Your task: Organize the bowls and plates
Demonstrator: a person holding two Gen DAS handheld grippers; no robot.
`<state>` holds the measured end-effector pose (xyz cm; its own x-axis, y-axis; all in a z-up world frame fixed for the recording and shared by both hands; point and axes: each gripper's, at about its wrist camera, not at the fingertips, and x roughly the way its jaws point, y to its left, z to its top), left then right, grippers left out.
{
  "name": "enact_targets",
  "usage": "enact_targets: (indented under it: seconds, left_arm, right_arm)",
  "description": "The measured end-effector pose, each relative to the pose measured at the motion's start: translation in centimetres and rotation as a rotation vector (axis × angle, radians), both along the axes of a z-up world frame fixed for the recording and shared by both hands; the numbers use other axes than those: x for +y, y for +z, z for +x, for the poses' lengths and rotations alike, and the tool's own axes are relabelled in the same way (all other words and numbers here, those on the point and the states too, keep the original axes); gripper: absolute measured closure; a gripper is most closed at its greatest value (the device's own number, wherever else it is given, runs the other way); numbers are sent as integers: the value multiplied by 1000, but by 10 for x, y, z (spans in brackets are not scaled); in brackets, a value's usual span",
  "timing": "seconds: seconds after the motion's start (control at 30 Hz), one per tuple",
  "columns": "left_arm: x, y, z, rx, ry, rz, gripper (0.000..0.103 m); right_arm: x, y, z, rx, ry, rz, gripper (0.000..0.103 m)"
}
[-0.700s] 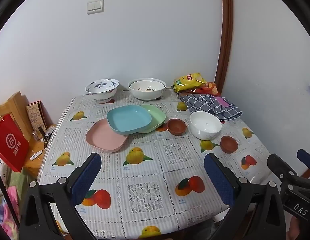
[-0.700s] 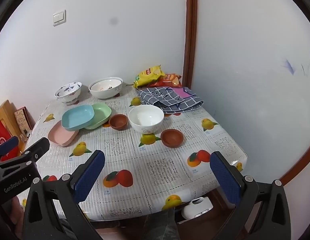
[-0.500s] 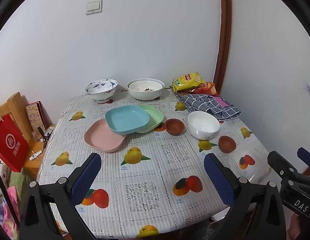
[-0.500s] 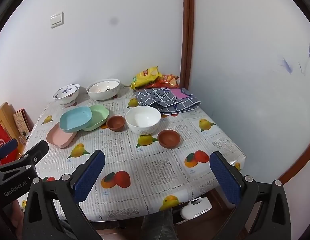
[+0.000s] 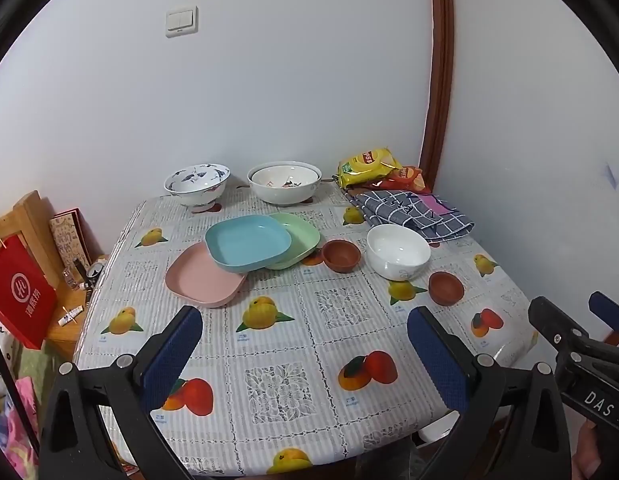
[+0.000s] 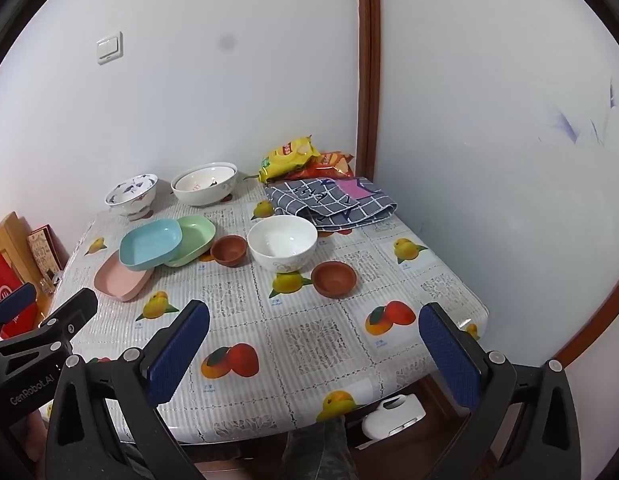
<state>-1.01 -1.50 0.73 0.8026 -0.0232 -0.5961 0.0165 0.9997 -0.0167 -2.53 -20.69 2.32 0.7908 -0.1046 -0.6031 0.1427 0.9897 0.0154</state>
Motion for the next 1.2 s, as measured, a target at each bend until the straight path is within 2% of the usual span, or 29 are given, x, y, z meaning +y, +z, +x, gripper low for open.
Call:
enact_targets:
  seconds: [1.2]
  left_arm:
    - [-1, -1, -5, 0, -5, 12, 0]
  right_arm:
    - [3, -1, -3, -9, 17, 11, 0]
